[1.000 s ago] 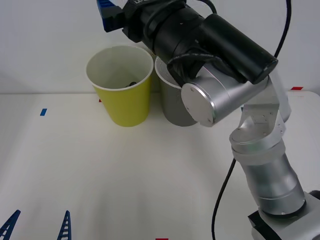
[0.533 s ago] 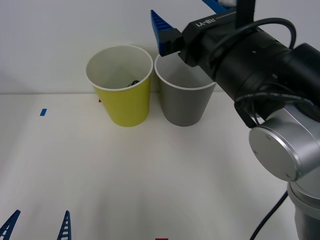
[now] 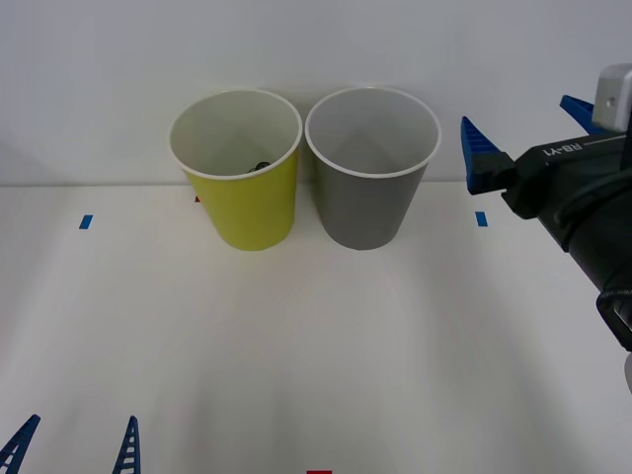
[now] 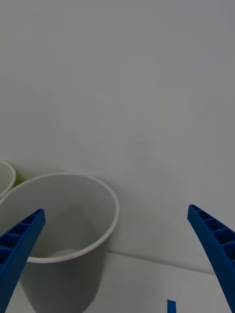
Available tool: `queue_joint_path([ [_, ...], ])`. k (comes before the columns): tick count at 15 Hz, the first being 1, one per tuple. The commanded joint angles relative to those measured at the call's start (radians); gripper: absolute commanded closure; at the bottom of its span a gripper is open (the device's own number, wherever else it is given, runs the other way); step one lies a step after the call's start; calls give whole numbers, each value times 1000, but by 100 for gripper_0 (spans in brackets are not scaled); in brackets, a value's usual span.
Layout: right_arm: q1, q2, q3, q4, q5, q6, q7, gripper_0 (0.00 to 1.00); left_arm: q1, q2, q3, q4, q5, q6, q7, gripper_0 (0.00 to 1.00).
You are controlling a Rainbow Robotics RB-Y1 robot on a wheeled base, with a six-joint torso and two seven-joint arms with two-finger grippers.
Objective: Put cans in the gray bin and PET bottles in the light green bin.
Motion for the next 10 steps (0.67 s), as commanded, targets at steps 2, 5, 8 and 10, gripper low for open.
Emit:
queue_joint_path([
  [2,151,-27,-36,0,124,-101,-60,0,0,0,0,0,0,0,0,0],
  [5,245,-1,-64,0,136,-158,-75,0,0,0,0,0,0,0,0,0],
  [8,369,104,-67,0,125,-351,-67,0,0,0,0,0,0,0,0,0],
  [10,432,159,-61,49,110,-567,-53,0,0,0,0,0,0,0,0,0],
])
